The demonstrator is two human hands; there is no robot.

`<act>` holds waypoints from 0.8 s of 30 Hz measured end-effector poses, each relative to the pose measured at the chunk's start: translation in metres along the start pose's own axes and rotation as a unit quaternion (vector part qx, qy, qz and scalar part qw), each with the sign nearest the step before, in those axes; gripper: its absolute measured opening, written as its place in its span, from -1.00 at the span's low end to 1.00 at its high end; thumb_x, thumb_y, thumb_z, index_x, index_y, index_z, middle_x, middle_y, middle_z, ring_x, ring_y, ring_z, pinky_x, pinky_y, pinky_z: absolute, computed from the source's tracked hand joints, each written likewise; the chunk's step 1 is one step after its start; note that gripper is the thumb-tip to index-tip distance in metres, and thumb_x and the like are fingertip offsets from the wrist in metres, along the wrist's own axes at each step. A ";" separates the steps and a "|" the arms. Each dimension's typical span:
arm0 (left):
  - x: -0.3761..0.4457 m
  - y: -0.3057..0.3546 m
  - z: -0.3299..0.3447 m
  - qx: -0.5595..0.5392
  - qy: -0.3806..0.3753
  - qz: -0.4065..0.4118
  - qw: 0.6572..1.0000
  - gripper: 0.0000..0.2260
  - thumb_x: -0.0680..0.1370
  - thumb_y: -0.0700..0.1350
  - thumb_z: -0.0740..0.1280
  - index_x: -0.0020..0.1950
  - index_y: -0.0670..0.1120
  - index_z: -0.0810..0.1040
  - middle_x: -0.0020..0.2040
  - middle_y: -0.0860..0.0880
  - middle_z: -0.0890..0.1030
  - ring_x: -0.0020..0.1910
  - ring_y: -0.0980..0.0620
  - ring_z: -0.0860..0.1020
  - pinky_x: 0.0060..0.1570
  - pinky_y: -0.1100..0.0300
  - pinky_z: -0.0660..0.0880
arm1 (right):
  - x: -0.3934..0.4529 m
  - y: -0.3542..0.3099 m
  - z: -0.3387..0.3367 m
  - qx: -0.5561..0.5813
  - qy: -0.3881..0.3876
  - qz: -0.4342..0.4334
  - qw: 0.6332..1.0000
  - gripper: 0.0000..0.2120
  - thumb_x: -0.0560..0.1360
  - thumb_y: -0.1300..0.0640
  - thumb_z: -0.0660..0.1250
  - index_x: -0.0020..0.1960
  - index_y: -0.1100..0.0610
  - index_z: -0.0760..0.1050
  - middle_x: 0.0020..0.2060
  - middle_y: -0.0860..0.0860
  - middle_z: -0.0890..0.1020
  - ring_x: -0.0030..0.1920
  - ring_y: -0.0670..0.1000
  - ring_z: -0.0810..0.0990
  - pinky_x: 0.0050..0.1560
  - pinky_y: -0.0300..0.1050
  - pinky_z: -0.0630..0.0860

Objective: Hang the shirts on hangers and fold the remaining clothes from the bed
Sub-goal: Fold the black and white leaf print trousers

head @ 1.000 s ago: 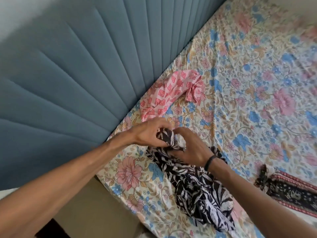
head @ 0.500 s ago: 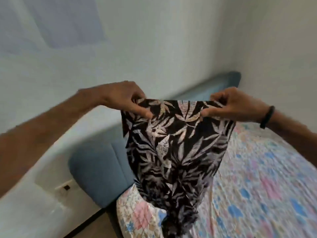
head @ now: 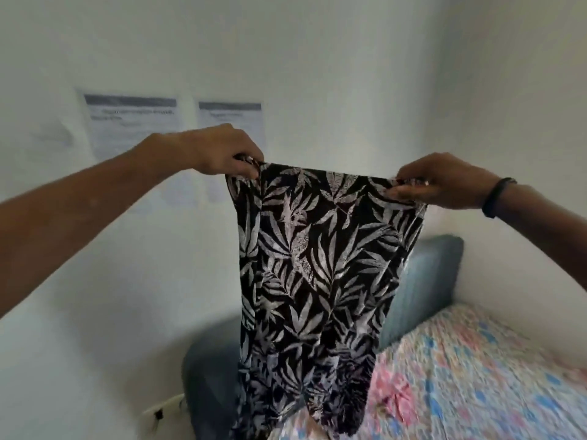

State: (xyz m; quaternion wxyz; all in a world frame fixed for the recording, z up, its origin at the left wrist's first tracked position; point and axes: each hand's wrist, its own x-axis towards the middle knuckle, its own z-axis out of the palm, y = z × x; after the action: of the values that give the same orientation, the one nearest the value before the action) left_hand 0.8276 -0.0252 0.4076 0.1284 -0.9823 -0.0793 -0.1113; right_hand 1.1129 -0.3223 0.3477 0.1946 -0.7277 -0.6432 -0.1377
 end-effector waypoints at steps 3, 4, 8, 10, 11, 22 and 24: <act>-0.009 -0.014 -0.015 -0.054 -0.003 0.009 0.998 -0.83 0.63 -0.10 0.40 0.18 -0.09 0.69 0.01 -0.02 0.72 -0.02 -0.04 0.64 0.05 0.02 0.53 | 0.006 -0.007 -0.009 -0.025 -0.027 0.000 0.999 -0.60 0.43 -0.36 0.33 0.02 -0.09 0.70 -0.18 -0.17 0.71 -0.20 -0.14 0.64 -0.19 -0.08 0.60; -0.016 -0.019 -0.021 -0.072 -0.008 0.021 0.997 -0.88 0.63 -0.12 0.39 0.12 -0.06 0.69 -0.01 0.00 0.72 -0.02 -0.01 0.63 0.02 0.05 0.52 | 0.010 -0.011 -0.011 -0.040 -0.038 0.005 0.998 -0.57 0.42 -0.38 0.33 0.04 -0.11 0.71 -0.10 -0.12 0.73 -0.13 -0.08 0.66 -0.09 0.01 0.63; -0.034 -0.042 -0.025 -0.069 0.033 -0.015 0.997 -0.77 0.62 -0.13 0.34 -0.12 0.20 0.58 0.02 -0.01 0.54 0.04 0.03 0.44 0.09 0.15 0.33 | 0.019 -0.015 -0.015 -0.063 -0.045 0.030 0.997 -0.67 0.31 -0.48 0.31 -0.25 -0.25 0.56 -0.04 -0.08 0.57 -0.05 -0.10 0.54 0.03 -0.01 0.52; -0.041 -0.051 -0.027 -0.058 0.069 -0.066 0.994 -0.78 0.52 -0.13 0.23 -0.23 -0.03 0.63 -0.06 -0.14 0.51 0.00 0.02 0.38 0.12 0.14 0.31 | 0.024 -0.016 -0.018 -0.042 0.005 0.062 0.997 -0.65 0.29 -0.48 0.36 -0.32 -0.21 0.57 -0.11 0.01 0.60 -0.11 -0.01 0.55 -0.06 -0.06 0.47; -0.043 -0.056 -0.026 -0.072 0.079 -0.089 0.990 -0.74 0.46 -0.11 0.17 -0.26 -0.17 0.60 -0.13 -0.21 0.54 -0.04 -0.06 0.46 0.09 0.07 0.40 | 0.025 -0.019 -0.020 -0.009 0.026 0.079 0.996 -0.62 0.32 -0.43 0.41 -0.31 -0.12 0.61 -0.19 0.07 0.65 -0.18 0.05 0.59 -0.13 -0.08 0.48; -0.043 -0.070 -0.001 -0.359 0.309 -0.175 0.863 -0.61 0.38 0.05 0.62 0.07 -0.11 0.63 -0.18 -0.12 0.70 -0.19 -0.12 0.71 -0.15 0.08 0.66 | 0.040 -0.064 0.007 0.515 0.238 0.169 0.806 -0.58 0.38 0.24 0.54 0.20 0.35 0.62 0.06 0.27 0.72 0.02 0.16 0.74 0.03 -0.08 0.70; -0.039 -0.065 0.012 -0.413 0.370 -0.189 0.811 -0.57 0.36 0.03 0.63 0.14 -0.04 0.60 -0.10 -0.09 0.69 -0.09 -0.07 0.70 -0.09 0.04 0.67 | 0.046 -0.075 0.019 0.483 0.315 0.179 0.797 -0.70 0.48 0.18 0.52 0.15 0.30 0.64 0.02 0.23 0.73 0.05 0.19 0.73 0.07 -0.02 0.70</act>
State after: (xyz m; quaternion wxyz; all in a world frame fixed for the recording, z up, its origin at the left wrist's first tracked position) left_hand 0.7810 0.0347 0.4023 -0.2933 -0.7930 -0.1565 -0.5104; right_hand 1.0442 -0.2660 0.3591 0.7338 -0.5579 -0.3876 0.0067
